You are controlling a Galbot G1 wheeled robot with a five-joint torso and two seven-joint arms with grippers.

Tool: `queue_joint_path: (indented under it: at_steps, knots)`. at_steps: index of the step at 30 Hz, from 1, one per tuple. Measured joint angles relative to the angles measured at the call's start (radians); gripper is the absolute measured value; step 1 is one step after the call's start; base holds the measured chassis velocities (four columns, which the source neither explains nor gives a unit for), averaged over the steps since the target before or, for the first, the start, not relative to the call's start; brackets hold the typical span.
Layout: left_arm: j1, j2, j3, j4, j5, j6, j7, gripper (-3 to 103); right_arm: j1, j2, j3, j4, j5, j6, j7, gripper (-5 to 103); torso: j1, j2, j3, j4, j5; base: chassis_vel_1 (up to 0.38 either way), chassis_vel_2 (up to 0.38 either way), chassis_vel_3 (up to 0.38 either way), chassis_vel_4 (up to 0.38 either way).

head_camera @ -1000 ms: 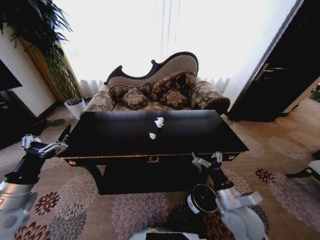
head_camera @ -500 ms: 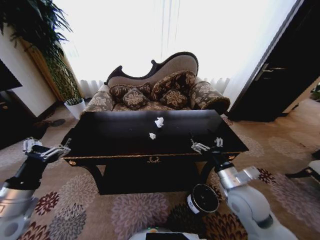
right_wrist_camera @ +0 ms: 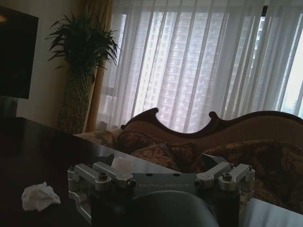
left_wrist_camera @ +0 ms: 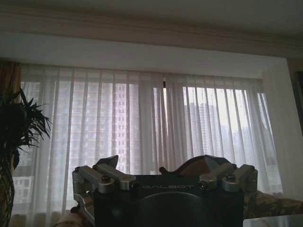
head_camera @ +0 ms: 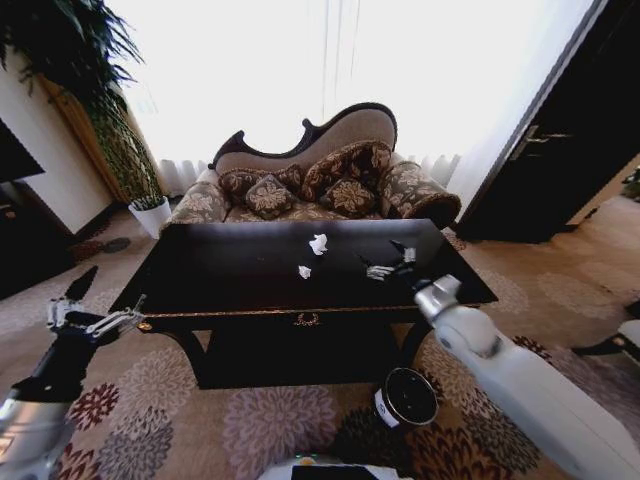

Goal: Move to the front of the table and place the trash on the table into the trash bin.

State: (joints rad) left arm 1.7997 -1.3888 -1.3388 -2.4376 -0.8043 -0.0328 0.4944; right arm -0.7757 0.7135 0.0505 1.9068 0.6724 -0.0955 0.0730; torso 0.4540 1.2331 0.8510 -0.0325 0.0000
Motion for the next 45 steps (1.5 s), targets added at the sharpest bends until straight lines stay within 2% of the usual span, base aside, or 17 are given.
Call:
queue_joint_path:
  at_steps: [1,3,4,6,9,11,12,14,16,19,20,21,26,31,36,45]
  knots:
    - [0.005,-0.004,-0.008,-0.002,0.0,-0.001,0.0,100,0.057,0.012,-0.046,-0.023,0.006,-0.003,0.0,100,0.0,0.0,0.0,0.0004,-0.0002,0.0,0.0,0.0,0.0]
    - [0.008,-0.006,-0.013,-0.004,0.0,-0.001,0.0,100,0.087,0.018,-0.07,-0.035,0.009,-0.004,0.0,100,0.0,0.0,0.0,0.0005,-0.0003,0.0,0.0,0.0,0.0]
    - [0.017,-0.015,-0.026,-0.008,-0.002,-0.003,0.0,100,0.167,0.037,-0.149,-0.068,0.026,-0.007,-0.004,100,0.0,0.0,0.0,0.0004,-0.0003,0.0,0.0,0.0,0.0]
    - [0.019,-0.018,-0.028,-0.009,-0.002,-0.003,0.0,100,0.181,0.04,-0.163,-0.073,0.031,-0.008,-0.004,100,0.0,0.0,0.0,0.0003,-0.0004,0.0,0.0,0.0,0.0]
    - [0.028,-0.036,-0.034,-0.017,0.001,-0.005,0.0,100,0.29,0.079,-0.287,-0.119,0.033,-0.018,-0.009,100,0.0,0.0,0.0,0.0002,-0.0003,0.0,0.0,0.0,0.0]
    - [0.03,-0.04,-0.034,-0.02,0.003,-0.005,0.0,100,0.326,0.092,-0.332,-0.136,0.028,-0.028,-0.011,100,0.0,0.0,0.0,0.0003,-0.0002,0.0,0.0,0.0,0.0]
    - [0.03,-0.04,-0.034,-0.02,0.003,-0.005,0.0,100,0.326,0.092,-0.332,-0.136,0.028,-0.028,-0.011,100,0.0,0.0,0.0,0.0003,-0.0002,0.0,0.0,0.0,0.0]
    - [0.03,-0.043,-0.035,-0.02,0.006,-0.006,0.0,100,0.402,0.095,-0.421,-0.154,0.051,-0.055,-0.005,100,0.0,0.0,0.0,0.0001,-0.0004,0.0,0.0,0.0,0.0]
    - [0.03,-0.043,-0.035,-0.019,0.006,-0.006,0.0,100,0.431,0.094,-0.449,-0.16,0.062,-0.064,-0.004,100,0.0,0.0,0.0,0.0,-0.0001,0.0,0.0,0.0,0.0]
    - [0.024,-0.042,-0.034,-0.012,0.008,-0.006,0.0,100,0.54,0.097,-0.555,-0.2,0.093,-0.089,-0.002,100,0.0,0.0,0.0,0.0001,-0.0008,0.0,0.0,0.0,0.0]
    - [0.02,-0.042,-0.031,-0.007,0.009,-0.006,0.0,100,0.588,0.107,-0.608,-0.224,0.132,-0.114,-0.002,100,0.0,0.0,0.0,0.0001,0.0,0.0,0.0,0.0,0.0]
    - [0.02,-0.042,-0.031,-0.007,0.009,-0.006,0.0,100,0.588,0.107,-0.608,-0.224,0.132,-0.114,-0.002,100,0.0,0.0,0.0,0.0001,0.0,0.0,0.0,0.0,0.0]
    - [0.006,-0.029,-0.026,0.012,0.008,-0.011,0.0,100,0.722,0.162,-0.725,-0.293,0.255,-0.263,-0.001,100,0.0,0.0,0.0,0.0001,-0.0003,0.0,0.0,0.0,0.0]
    - [-0.002,-0.014,-0.031,0.032,0.003,-0.019,0.0,100,0.798,0.211,-0.772,-0.359,0.276,-0.309,0.002,100,0.0,0.0,0.0,0.0001,-0.0005,0.0,0.0,0.0,0.0]
    - [-0.007,-0.001,-0.036,0.043,-0.005,-0.022,0.0,100,0.832,0.234,-0.78,-0.395,0.272,-0.309,-0.002,100,0.0,0.0,0.0,0.0002,-0.0004,0.0,0.0,0.0,0.0]
    - [-0.015,0.022,-0.04,0.06,-0.017,-0.023,0.0,100,0.864,0.261,-0.785,-0.498,0.198,-0.282,-0.033,100,0.0,0.0,0.0,0.0,-0.0003,0.0,0.0,0.0,0.0]
